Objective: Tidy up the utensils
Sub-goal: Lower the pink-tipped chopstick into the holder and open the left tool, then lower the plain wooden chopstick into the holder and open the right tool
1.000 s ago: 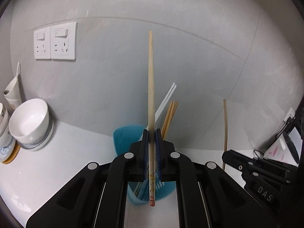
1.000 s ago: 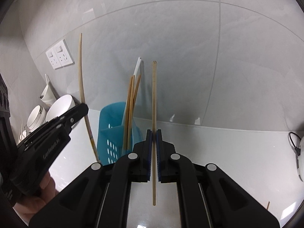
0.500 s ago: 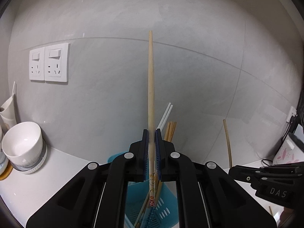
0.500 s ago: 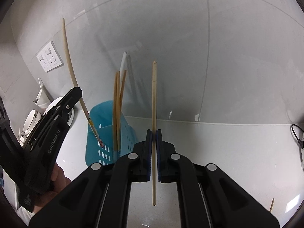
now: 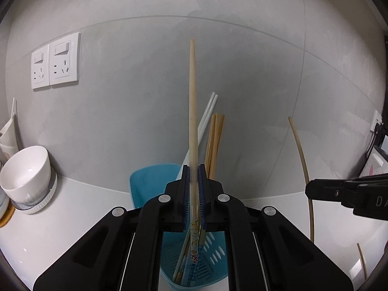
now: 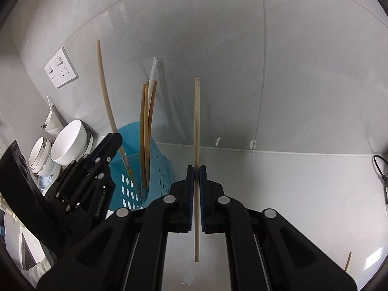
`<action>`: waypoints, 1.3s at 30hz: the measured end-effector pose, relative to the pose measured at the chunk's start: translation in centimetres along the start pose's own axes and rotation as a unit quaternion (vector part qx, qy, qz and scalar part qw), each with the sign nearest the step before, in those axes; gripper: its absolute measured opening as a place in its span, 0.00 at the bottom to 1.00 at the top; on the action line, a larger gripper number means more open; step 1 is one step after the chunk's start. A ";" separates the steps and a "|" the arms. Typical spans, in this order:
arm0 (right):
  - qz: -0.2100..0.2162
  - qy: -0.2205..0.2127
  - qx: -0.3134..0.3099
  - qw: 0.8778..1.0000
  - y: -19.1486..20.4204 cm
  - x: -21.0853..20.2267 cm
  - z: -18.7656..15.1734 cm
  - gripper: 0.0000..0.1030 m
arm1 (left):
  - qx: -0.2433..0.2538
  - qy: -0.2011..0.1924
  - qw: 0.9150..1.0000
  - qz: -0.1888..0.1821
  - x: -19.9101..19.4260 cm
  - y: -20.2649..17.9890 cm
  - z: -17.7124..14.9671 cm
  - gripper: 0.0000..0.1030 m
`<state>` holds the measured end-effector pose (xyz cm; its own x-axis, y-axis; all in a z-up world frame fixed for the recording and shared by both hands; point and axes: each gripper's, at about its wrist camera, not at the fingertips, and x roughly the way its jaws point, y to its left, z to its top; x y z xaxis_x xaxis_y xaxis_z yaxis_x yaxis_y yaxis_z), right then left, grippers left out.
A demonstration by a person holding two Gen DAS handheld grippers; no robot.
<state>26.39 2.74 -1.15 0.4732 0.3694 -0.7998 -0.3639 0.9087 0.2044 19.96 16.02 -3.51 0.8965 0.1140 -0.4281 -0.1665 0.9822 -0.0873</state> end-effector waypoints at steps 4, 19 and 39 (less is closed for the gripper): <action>0.001 0.001 -0.001 1.000 -0.1 -0.1 -0.2 0.03 | 0.004 0.013 1.000 -0.002 0.4 -0.1 -0.5 0.06; 0.007 0.002 -0.006 1.000 0.0 -0.5 -0.2 0.03 | 0.017 0.061 0.998 0.006 -0.2 0.4 0.3 0.41; 0.102 -0.075 0.002 0.992 2.7 -0.2 2.1 0.03 | -0.012 0.151 0.987 0.055 -3.4 4.1 2.6 0.94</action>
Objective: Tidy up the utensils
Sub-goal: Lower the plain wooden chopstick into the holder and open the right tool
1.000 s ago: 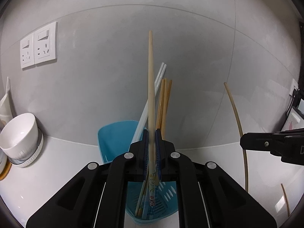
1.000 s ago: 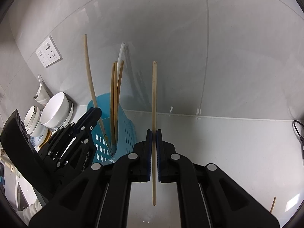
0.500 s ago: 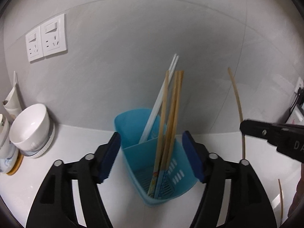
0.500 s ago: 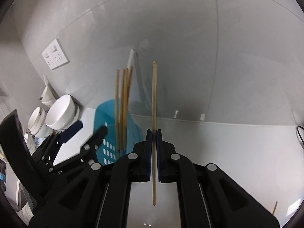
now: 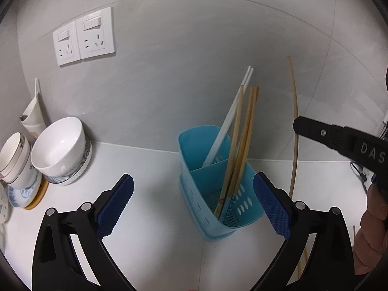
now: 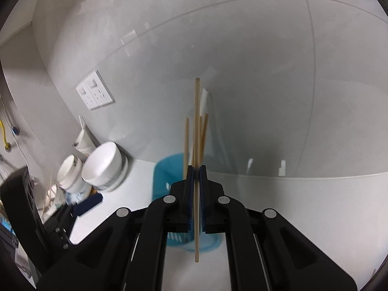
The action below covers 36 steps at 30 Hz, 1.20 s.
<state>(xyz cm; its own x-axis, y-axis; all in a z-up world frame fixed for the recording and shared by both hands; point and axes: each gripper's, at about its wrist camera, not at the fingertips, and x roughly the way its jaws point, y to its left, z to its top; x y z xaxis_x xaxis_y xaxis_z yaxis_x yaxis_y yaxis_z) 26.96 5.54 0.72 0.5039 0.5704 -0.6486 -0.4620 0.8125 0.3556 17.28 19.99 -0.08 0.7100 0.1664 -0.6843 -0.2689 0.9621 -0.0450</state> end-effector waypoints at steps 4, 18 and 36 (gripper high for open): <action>0.015 -0.018 -0.001 1.000 0.7 0.6 0.2 0.03 | -0.004 0.004 1.000 0.012 -0.1 0.9 0.1 0.94; 0.016 -0.036 -0.011 0.999 1.3 3.7 -1.4 0.04 | -0.011 0.023 0.999 0.021 0.8 2.3 -0.6 0.94; -0.025 0.013 -0.029 0.999 1.3 4.7 -2.8 0.38 | -0.022 0.031 0.999 0.027 1.6 3.4 -1.0 0.94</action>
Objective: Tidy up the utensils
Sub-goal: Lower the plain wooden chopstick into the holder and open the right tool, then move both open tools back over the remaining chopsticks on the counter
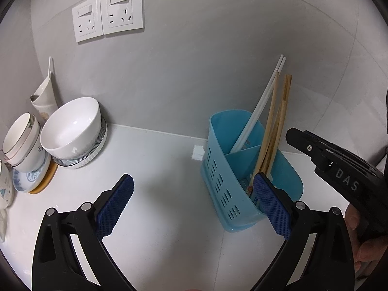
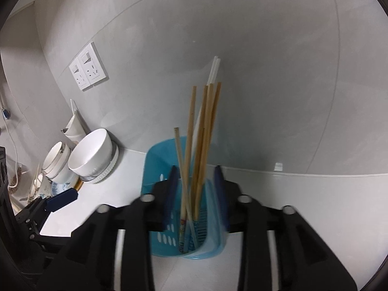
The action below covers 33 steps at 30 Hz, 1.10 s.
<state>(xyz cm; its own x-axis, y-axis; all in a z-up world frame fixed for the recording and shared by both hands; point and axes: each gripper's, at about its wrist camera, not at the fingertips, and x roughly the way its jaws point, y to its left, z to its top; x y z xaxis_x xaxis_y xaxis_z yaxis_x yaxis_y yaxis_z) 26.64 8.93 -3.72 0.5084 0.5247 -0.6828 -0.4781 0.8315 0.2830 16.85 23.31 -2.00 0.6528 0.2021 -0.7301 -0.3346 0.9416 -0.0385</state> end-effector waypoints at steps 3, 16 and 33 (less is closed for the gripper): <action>-0.005 0.006 -0.001 1.000 -0.4 -0.4 0.1 0.52 | -0.001 0.002 1.000 -0.001 -0.1 0.0 0.0 0.94; -0.039 0.025 0.008 0.999 -3.0 -2.7 -1.1 0.92 | 0.010 0.006 1.000 -0.012 -0.6 -1.2 -0.3 0.94; -0.098 0.031 0.032 0.994 -7.1 -6.8 -3.5 0.92 | 0.042 0.037 0.997 -0.045 -1.8 -4.9 -2.0 0.94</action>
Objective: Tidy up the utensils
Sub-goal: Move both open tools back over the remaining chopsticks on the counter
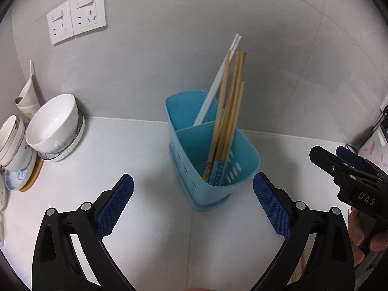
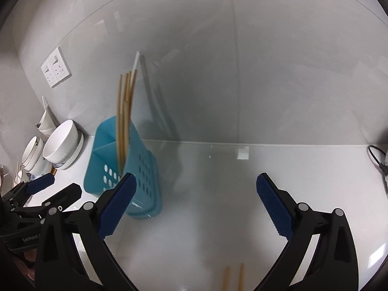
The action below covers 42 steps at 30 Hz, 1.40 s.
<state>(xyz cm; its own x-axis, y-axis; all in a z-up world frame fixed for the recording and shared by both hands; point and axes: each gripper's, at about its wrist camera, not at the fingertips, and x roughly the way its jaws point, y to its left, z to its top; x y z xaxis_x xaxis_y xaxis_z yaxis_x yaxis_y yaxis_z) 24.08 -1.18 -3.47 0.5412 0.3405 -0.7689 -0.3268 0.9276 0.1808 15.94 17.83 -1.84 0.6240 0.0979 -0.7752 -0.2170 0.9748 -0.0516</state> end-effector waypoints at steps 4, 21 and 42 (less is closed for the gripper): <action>-0.015 0.005 0.004 1.000 -1.4 -0.7 -1.1 0.92 | 0.004 0.005 1.000 -0.004 -0.1 -0.9 -0.7 0.94; -0.073 0.045 0.039 0.996 -8.6 -4.4 -6.4 0.92 | 0.039 0.032 0.998 -0.024 -1.1 -6.6 -4.6 0.94; -0.131 0.122 0.067 0.982 -14.8 -6.6 -14.4 0.92 | 0.062 0.122 0.990 -0.024 2.0 -13.1 -11.9 0.94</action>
<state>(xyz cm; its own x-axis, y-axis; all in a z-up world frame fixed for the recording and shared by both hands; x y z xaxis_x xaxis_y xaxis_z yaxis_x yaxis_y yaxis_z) 14.15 -19.39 -9.91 0.3862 0.0556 -0.9207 -0.0874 0.9959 0.0235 11.09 2.85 -10.24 0.4282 0.0147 -0.9035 -0.0882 0.9958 -0.0256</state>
